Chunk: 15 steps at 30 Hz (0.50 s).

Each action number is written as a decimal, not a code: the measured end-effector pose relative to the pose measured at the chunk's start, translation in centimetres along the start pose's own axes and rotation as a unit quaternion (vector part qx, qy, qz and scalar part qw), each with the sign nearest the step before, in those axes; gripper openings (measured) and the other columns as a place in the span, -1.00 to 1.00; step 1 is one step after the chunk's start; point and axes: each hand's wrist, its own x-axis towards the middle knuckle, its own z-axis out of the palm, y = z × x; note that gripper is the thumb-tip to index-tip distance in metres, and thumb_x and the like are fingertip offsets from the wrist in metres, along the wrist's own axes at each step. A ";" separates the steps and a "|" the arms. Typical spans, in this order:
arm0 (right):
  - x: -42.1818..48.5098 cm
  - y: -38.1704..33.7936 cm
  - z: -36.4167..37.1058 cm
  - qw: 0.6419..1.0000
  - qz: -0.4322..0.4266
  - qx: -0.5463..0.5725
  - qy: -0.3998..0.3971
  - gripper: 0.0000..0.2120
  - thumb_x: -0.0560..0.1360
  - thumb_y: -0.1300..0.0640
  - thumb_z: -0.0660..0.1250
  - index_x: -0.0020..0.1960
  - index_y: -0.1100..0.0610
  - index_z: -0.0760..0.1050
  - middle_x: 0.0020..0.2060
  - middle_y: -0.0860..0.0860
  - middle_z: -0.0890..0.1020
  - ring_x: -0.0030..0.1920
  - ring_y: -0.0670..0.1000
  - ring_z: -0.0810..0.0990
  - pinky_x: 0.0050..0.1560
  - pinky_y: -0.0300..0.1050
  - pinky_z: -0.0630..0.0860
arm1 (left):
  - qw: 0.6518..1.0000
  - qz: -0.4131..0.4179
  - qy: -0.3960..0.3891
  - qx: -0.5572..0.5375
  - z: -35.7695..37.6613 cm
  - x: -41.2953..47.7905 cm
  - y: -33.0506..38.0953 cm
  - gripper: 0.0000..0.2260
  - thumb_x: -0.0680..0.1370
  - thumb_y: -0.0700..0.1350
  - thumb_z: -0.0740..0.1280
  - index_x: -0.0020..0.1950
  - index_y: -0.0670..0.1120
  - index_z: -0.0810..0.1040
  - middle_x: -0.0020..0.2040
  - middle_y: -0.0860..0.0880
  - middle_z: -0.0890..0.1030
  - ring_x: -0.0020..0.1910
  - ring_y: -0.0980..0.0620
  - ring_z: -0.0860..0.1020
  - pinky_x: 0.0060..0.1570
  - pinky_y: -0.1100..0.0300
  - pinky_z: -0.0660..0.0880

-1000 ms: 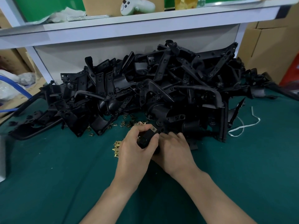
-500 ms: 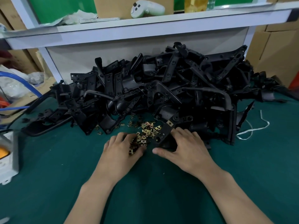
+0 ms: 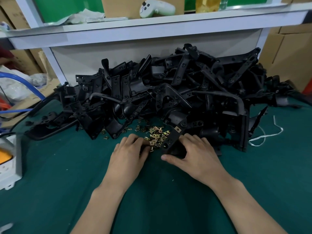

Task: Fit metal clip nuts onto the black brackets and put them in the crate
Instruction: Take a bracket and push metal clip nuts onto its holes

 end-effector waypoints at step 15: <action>-0.1 0.0 0.1 1.000 -0.003 0.016 0.010 -0.11 0.35 -0.63 -0.06 0.32 -0.01 0.49 0.12 -0.18 0.52 0.14 -0.08 0.45 0.19 -0.12 0.27 | 0.991 -0.027 0.055 -0.119 -0.3 0.1 0.6 -0.87 0.61 -0.10 0.38 0.15 0.03 0.61 0.04 0.15 0.62 0.06 0.03 0.59 0.11 -0.04 0.52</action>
